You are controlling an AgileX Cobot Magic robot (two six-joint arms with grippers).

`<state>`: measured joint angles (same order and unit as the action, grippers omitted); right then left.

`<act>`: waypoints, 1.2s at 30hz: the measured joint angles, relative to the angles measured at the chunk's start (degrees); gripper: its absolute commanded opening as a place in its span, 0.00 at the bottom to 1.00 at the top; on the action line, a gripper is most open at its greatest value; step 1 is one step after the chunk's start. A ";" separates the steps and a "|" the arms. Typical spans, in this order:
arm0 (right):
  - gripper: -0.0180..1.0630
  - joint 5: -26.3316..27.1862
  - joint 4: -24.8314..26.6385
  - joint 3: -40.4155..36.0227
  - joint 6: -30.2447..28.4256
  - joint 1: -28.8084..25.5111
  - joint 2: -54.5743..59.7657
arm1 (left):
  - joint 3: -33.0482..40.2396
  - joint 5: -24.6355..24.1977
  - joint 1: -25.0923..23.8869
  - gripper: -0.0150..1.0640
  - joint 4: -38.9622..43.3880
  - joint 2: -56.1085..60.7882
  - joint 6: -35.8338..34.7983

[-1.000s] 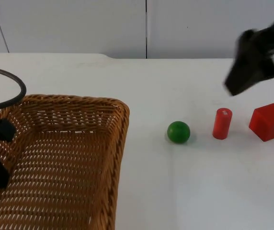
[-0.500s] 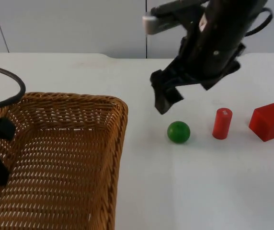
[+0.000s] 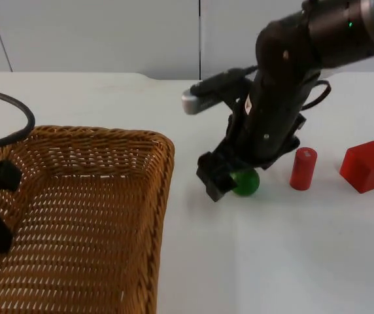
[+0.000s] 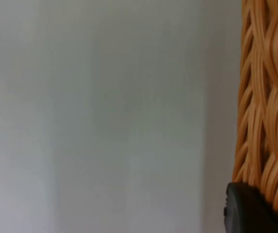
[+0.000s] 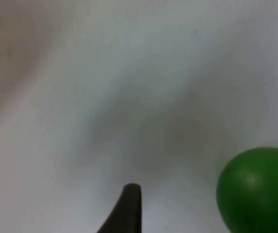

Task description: Pick up the basket with the left hand and place the object to the left of the red cylinder into the basket with the right hand.

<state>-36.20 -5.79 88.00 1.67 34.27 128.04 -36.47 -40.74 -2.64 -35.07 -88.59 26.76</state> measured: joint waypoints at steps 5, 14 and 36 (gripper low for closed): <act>0.65 0.42 -1.36 0.00 0.98 0.00 1.74 | 0.00 0.67 0.00 0.01 0.00 0.00 0.00; 0.02 0.11 -1.65 0.00 1.60 0.00 -2.39 | 0.00 1.05 0.00 0.01 0.00 0.00 0.00; 0.02 -12.25 -1.52 0.00 -0.31 1.48 -26.91 | 0.00 1.27 0.00 0.01 -0.56 0.00 0.00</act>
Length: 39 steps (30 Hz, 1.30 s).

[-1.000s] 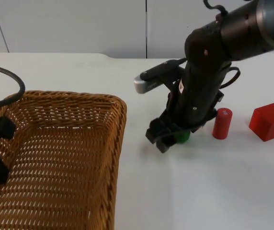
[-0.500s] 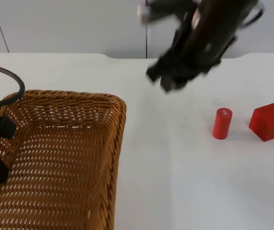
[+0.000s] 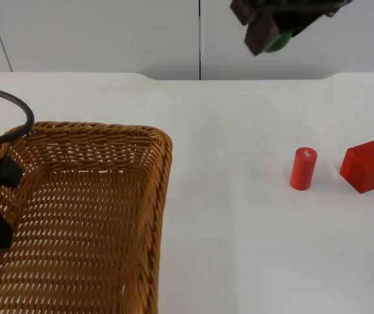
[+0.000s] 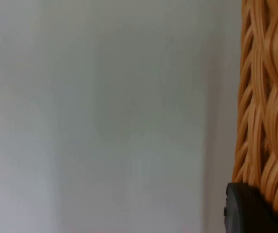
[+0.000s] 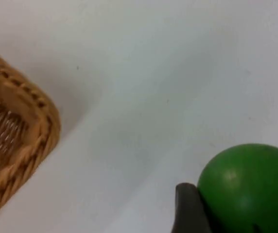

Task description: Pick up the basket with the left hand and place the object to the left of the red cylinder into the basket with the right hand.

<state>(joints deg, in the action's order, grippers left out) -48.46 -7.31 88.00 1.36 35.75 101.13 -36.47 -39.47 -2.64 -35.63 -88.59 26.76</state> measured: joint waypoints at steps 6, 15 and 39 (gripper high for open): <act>0.02 0.02 1.87 0.00 -1.36 8.10 0.13 | 0.00 0.00 0.00 0.01 0.00 0.00 0.00; 0.02 5.02 4.27 0.00 -2.44 16.57 5.82 | 0.00 0.00 0.00 0.01 -0.10 0.00 0.00; 0.98 10.24 6.22 0.00 -3.10 20.01 14.95 | 0.00 -0.11 0.00 0.01 -0.10 0.00 0.10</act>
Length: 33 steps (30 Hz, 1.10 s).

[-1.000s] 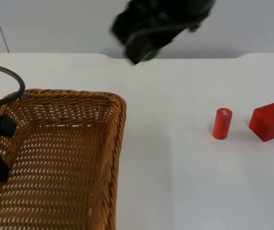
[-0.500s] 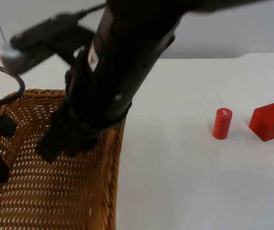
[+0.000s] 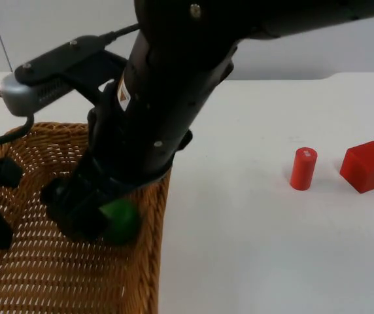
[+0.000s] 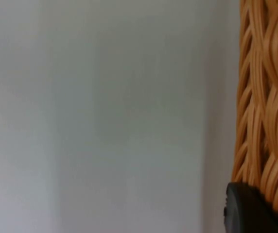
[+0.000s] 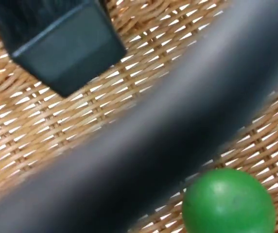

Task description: Pick up the basket with the left hand and place the object to the left of the red cylinder into the basket with the right hand.

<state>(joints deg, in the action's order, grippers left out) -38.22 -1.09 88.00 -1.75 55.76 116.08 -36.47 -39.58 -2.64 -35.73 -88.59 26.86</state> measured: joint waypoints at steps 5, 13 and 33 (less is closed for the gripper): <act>0.98 0.03 0.00 0.00 0.00 0.00 -4.24 | 0.00 0.00 0.00 0.01 0.00 0.00 0.00; 0.98 -1.62 -2.77 -4.60 0.73 -1.75 -20.48 | 0.00 0.10 0.00 0.01 0.00 0.00 0.00; 0.98 -2.40 -26.43 -37.31 21.08 -1.75 -67.12 | 0.00 0.22 0.00 0.01 0.00 0.00 0.00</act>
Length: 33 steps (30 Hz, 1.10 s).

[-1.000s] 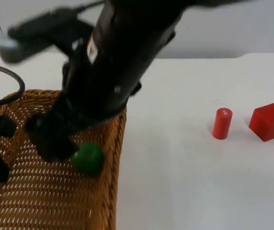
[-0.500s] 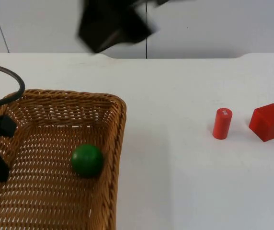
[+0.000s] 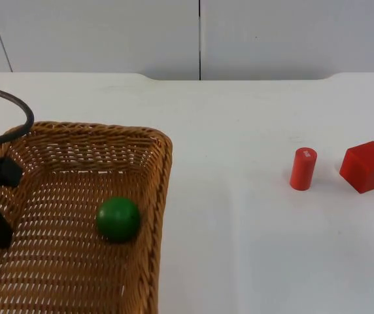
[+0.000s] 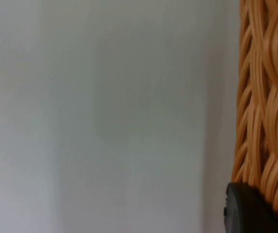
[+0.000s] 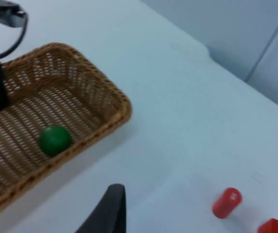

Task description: Pick up the basket with the left hand and place the object to the left of the red cylinder into the basket with the right hand.

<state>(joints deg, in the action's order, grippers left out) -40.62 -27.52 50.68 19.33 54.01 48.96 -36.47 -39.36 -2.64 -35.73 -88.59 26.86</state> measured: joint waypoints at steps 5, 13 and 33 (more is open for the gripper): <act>0.98 -0.13 -5.58 -4.67 5.78 0.00 -6.27 | 0.00 0.11 0.00 0.01 0.00 0.00 0.36; 0.98 0.75 -7.14 -7.56 7.68 0.00 -7.73 | 0.00 2.78 0.00 0.01 -1.04 0.00 0.71; 0.98 4.75 -5.15 -8.70 9.62 0.00 -7.73 | -23.05 3.32 5.11 0.01 -7.40 -24.36 1.37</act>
<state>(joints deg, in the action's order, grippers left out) -35.87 -32.67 41.98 28.95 54.01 41.24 -59.52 -36.04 2.48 -43.13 -112.95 28.23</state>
